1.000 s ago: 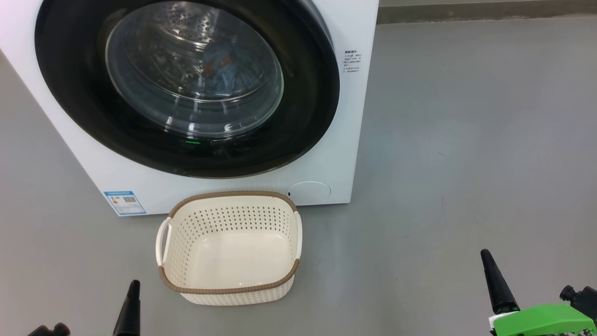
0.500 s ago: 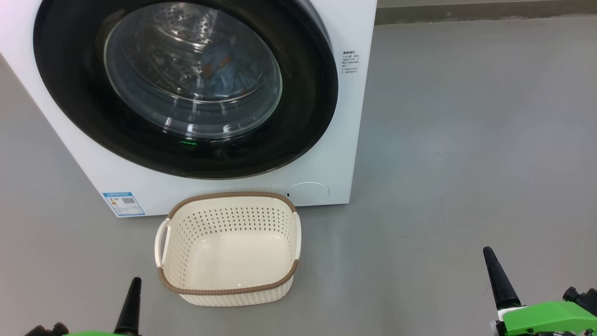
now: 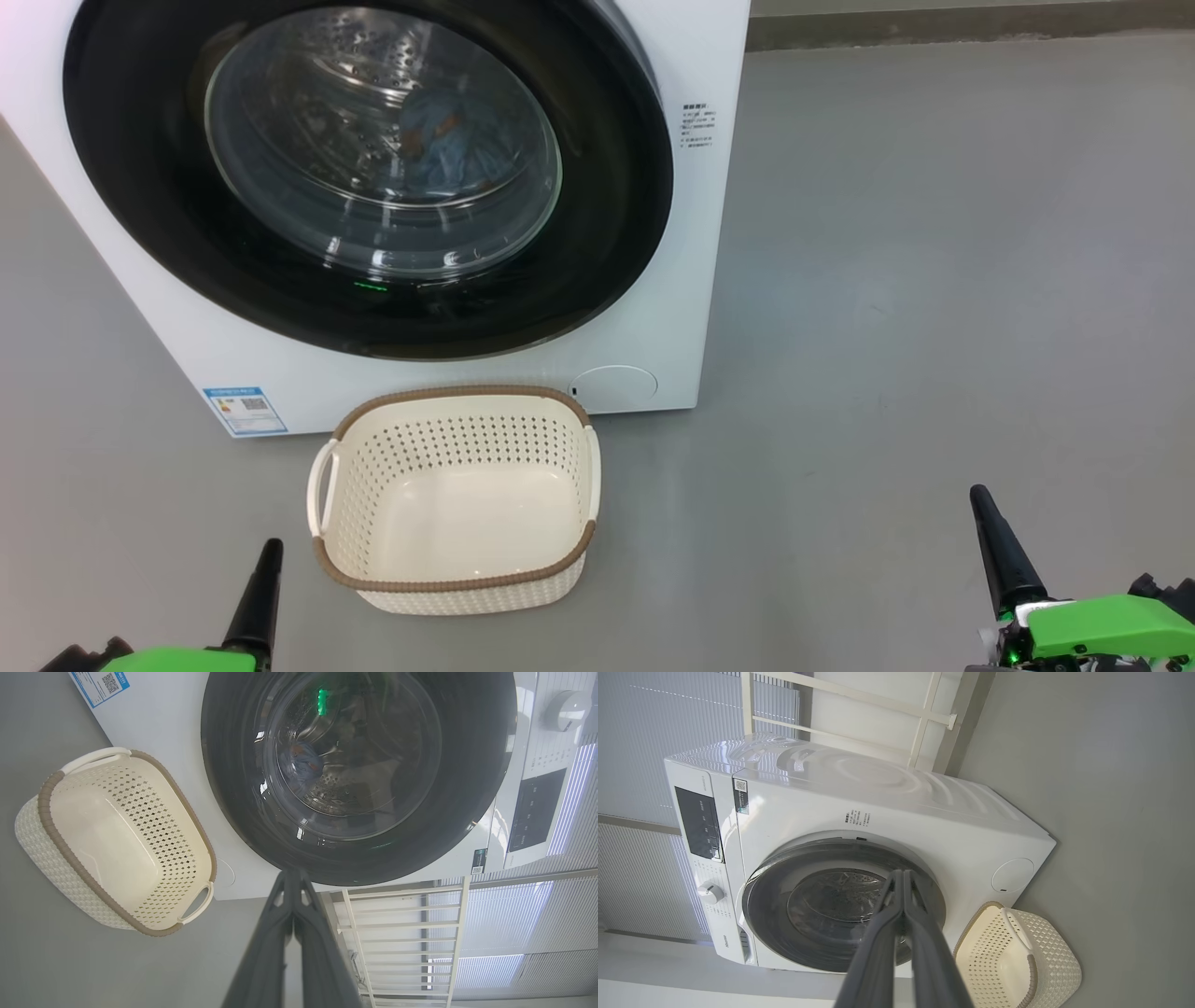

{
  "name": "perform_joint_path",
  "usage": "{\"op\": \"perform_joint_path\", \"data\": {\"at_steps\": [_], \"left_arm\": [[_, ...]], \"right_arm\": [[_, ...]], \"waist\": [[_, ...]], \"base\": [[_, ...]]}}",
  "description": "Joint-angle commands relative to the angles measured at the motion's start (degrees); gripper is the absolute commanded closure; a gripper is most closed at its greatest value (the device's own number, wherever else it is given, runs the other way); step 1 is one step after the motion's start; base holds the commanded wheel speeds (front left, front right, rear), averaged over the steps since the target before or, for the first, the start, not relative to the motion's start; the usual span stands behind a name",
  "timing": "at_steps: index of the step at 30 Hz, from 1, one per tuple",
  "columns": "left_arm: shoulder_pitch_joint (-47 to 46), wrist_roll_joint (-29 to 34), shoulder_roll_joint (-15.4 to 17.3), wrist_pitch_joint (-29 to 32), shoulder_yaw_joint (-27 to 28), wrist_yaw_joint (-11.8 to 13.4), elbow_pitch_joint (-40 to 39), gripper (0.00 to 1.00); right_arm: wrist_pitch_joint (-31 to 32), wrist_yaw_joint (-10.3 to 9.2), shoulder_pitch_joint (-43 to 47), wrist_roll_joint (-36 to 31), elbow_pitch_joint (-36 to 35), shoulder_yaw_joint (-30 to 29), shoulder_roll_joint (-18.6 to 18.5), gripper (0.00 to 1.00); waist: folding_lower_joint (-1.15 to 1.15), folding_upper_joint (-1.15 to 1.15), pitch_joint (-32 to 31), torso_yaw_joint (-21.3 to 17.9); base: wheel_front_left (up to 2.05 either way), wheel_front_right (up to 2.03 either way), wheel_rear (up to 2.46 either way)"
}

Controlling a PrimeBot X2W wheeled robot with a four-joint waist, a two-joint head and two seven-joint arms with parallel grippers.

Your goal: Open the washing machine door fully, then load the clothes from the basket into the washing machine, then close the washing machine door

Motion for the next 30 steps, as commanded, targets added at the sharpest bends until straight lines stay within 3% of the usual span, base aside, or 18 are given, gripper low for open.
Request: {"op": "perform_joint_path", "data": {"at_steps": [1,18,30], "left_arm": [[-2.6,-1.8,1.3,0.6,1.8,-0.1,-0.8,1.0],[-4.4,-12.3,1.3,3.5,2.8,-0.2,0.5,1.0],[-4.4,-12.0,1.1,3.7,3.0,-0.2,0.6,1.0]], "right_arm": [[0.5,-0.03,-2.4,1.5,-1.2,0.7,-0.2,1.0],[3.3,-0.08,-3.6,11.3,-0.4,-0.3,0.2,1.0],[3.5,-0.08,-3.6,11.2,-0.4,-0.5,0.3,1.0]], "waist": [[0.0,0.0,0.0,0.0],[0.0,0.0,-0.1,-0.3],[0.0,0.0,-0.1,-0.3]], "base": [[0.0,0.0,0.0],[0.0,0.0,0.0],[0.0,0.0,0.0]]}}
